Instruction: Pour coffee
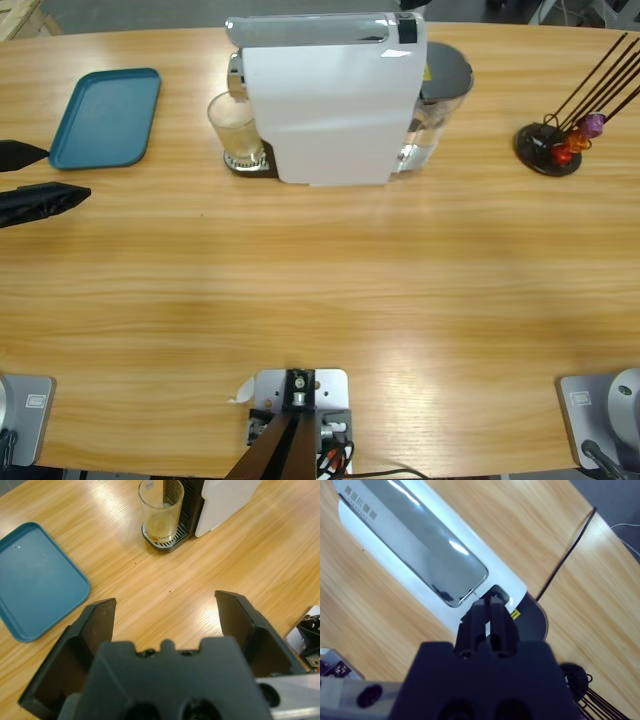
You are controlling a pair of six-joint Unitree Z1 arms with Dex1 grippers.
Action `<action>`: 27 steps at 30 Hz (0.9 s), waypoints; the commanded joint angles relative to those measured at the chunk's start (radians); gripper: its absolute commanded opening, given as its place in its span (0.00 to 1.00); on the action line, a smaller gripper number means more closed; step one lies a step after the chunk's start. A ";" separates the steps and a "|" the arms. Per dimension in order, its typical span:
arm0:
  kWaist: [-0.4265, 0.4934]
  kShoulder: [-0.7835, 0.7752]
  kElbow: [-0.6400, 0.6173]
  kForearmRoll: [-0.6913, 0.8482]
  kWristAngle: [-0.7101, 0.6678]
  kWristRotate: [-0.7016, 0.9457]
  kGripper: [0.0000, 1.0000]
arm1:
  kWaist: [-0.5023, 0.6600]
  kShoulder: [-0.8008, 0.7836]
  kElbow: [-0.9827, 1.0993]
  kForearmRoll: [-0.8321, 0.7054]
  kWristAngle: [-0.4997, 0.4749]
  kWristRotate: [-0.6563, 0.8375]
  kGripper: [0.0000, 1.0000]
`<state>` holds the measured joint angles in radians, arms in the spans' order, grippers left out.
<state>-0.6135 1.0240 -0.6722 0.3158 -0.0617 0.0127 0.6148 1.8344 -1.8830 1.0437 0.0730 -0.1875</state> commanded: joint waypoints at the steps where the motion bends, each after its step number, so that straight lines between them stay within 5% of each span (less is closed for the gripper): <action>1: -0.003 0.004 0.029 -0.010 -0.012 0.007 0.85 | -0.016 0.046 0.045 0.007 0.019 -0.006 0.00; 27: -0.003 0.010 0.026 -0.010 -0.020 0.012 0.85 | -0.036 0.078 -0.002 0.017 0.021 -0.006 0.00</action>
<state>-0.6135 1.0241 -0.6722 0.3158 -0.0655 0.0163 0.5880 1.8526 -1.8813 1.0437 0.0773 -0.1875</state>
